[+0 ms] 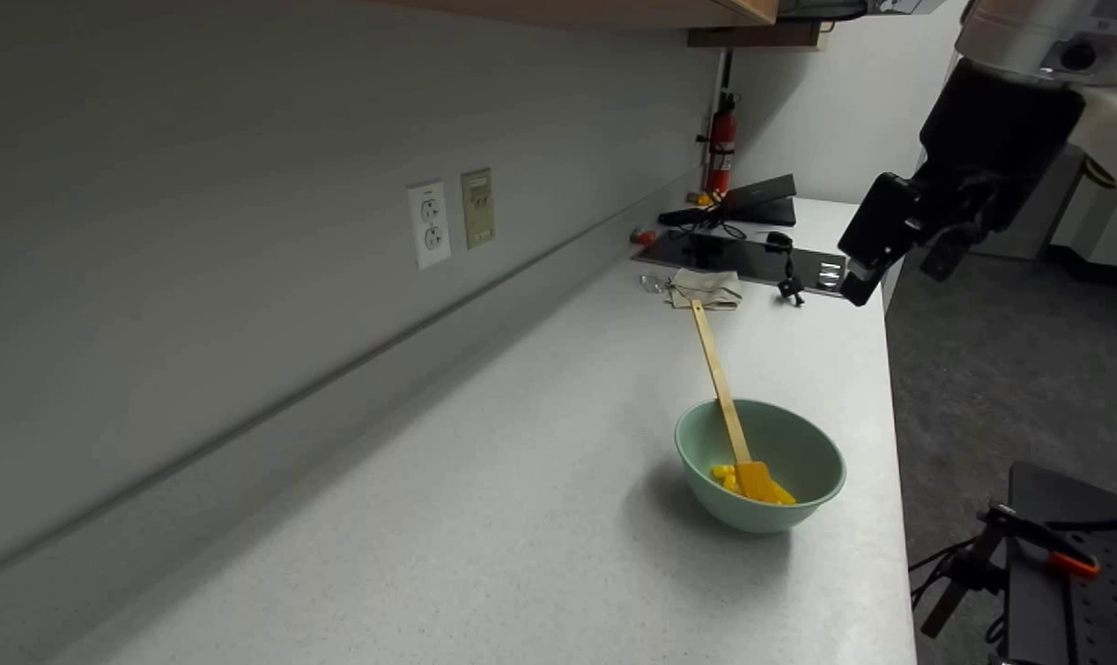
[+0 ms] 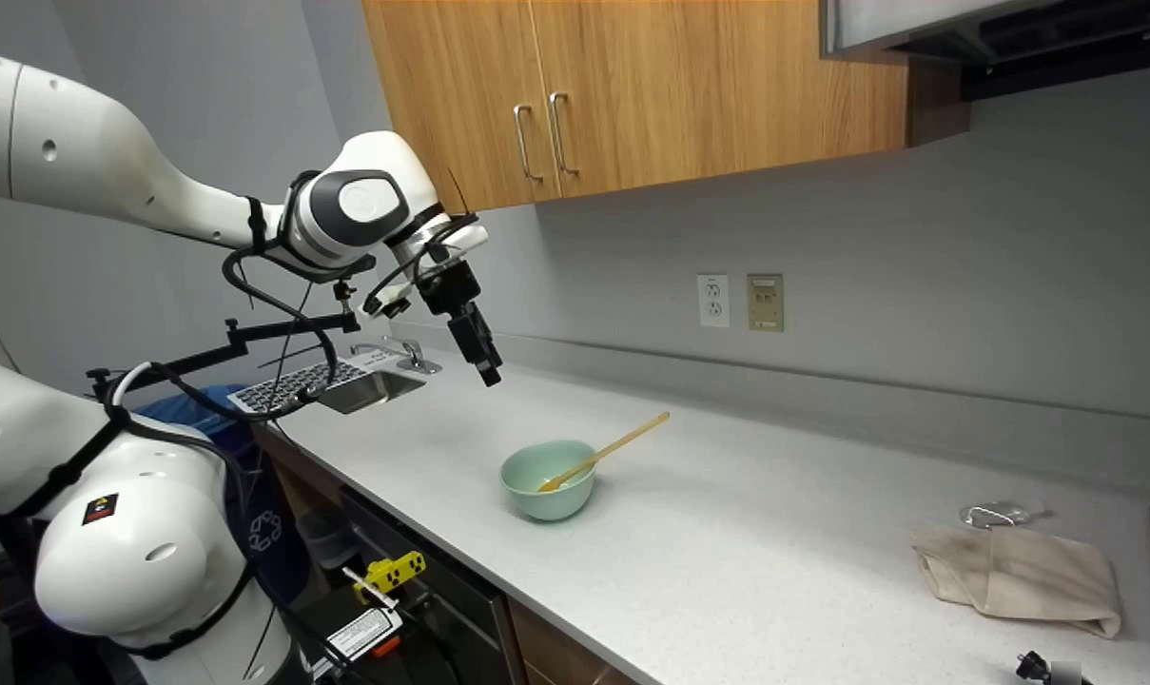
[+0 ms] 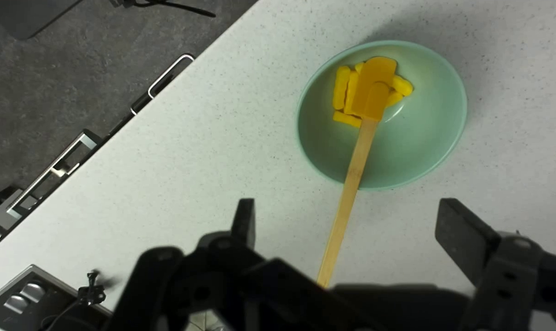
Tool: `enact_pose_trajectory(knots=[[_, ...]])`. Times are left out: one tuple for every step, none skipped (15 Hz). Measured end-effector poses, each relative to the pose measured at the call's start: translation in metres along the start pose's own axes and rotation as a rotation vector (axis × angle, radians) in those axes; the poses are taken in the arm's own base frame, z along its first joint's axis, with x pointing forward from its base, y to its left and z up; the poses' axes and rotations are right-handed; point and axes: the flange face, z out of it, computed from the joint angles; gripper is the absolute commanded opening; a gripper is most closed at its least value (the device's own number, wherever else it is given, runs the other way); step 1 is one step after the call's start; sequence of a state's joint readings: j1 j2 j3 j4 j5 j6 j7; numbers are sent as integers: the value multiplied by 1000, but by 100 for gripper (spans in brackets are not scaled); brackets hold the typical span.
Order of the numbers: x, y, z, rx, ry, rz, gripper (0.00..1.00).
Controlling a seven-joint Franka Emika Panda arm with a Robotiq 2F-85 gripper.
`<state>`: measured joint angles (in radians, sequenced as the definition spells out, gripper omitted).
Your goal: Stir the bowl
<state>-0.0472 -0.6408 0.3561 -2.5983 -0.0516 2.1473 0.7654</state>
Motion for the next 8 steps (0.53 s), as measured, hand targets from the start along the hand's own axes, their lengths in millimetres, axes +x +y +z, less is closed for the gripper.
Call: enact_pose_trajectory(knots=[[0, 0, 0, 0, 0, 1, 100], [0, 0, 0, 0, -1, 1, 100], [0, 0, 1, 0, -3, 1, 100], [0, 1, 2, -2, -7, 6, 100], [2, 1, 5, -1, -9, 16, 100], [5, 2, 8, 6, -8, 28, 100], [10, 2, 12, 17, -1, 39, 100], [17, 3, 16, 29, 11, 47, 100]])
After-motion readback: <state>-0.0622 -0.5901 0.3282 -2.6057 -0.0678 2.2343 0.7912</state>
